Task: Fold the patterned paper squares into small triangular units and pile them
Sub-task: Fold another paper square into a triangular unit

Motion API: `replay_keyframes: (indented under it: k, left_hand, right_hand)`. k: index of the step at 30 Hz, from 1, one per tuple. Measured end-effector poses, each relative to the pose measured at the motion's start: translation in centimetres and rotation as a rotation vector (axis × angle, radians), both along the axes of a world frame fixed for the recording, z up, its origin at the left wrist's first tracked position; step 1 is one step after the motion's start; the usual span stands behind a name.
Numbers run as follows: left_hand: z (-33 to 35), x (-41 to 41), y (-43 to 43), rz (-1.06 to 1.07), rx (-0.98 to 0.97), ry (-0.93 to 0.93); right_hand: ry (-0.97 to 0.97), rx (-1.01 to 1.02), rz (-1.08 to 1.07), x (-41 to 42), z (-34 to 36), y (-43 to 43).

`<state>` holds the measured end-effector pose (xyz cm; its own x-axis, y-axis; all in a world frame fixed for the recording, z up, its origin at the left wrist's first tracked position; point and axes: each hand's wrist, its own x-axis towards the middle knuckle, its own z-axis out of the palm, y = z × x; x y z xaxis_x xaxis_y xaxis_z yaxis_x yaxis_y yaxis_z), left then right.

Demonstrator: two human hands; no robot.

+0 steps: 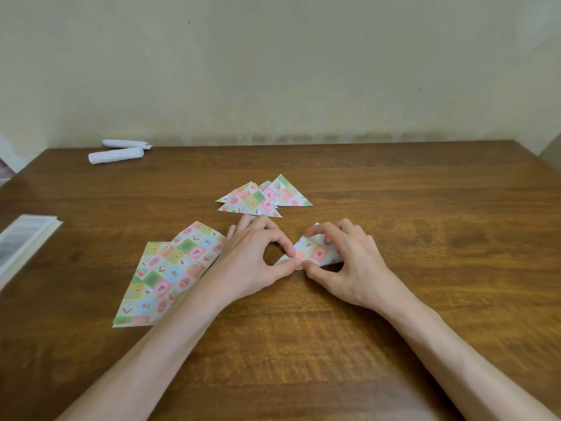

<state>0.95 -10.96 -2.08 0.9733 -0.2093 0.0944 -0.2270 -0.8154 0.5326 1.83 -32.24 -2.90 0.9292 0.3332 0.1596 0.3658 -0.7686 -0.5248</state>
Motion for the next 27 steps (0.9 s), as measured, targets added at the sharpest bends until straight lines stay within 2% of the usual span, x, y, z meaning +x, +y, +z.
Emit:
replay_keyframes:
  k: [4,9,14,19,22,27]
  left_hand:
    - [-0.1,-0.1,0.1,-0.042,-0.028,0.002]
    - [-0.2,-0.1,0.0,-0.100,-0.046,-0.013]
    - [-0.5,0.0,0.1,-0.125,-0.067,-0.018]
    - [-0.6,0.1,0.1,-0.161,-0.069,-0.042]
    - [-0.7,0.0,0.0,-0.243,-0.066,-0.063]
    - [-0.8,-0.1,0.1,-0.261,-0.017,-0.095]
  right_hand:
    - [0.047,0.070,0.013,0.0,0.3,-0.4]
    - [0.055,0.026,0.038,0.1,0.3,-0.5]
    - [0.084,0.129,0.052,0.5,0.1,-1.2]
    - [0.107,0.091,0.059,0.6,0.4,-1.2]
    - [0.049,0.129,0.037,0.5,0.3,-1.3]
    - [-0.046,0.033,-0.070,0.6,0.2,-1.5]
